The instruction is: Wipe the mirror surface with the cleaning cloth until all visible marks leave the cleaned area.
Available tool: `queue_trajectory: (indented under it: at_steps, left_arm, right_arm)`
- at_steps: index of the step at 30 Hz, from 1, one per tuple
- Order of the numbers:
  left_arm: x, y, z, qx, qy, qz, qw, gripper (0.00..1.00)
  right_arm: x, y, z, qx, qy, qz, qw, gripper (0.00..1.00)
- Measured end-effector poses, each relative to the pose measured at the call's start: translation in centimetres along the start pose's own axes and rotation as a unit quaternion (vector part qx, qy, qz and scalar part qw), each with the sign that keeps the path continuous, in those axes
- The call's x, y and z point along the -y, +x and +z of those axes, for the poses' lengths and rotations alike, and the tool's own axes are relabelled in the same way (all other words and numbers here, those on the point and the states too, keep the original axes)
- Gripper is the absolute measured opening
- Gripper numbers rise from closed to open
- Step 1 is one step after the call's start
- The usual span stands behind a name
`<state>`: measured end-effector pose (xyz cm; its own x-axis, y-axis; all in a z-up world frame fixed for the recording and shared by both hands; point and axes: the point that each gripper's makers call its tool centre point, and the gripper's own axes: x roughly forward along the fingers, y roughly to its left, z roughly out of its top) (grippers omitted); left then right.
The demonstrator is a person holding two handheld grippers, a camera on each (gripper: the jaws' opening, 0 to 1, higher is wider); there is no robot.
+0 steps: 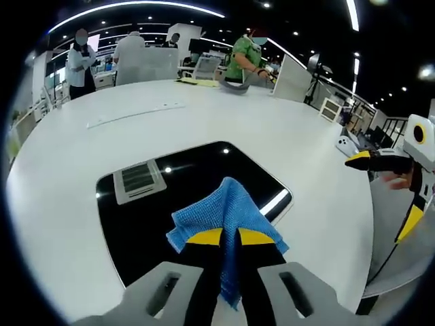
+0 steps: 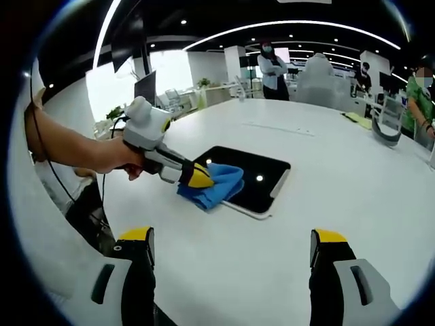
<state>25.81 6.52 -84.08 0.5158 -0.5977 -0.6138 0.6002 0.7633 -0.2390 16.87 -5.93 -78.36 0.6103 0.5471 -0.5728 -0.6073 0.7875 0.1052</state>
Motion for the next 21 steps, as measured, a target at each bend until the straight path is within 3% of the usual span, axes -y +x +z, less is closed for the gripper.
queue_trajectory:
  at_steps: [21]
  left_arm:
    - [-1.9,-1.5,-0.7,-0.005,-0.012,0.008,0.9999,0.05]
  right_arm:
    - [0.0,0.1,0.1,0.001,0.002,-0.001,1.0000,0.95]
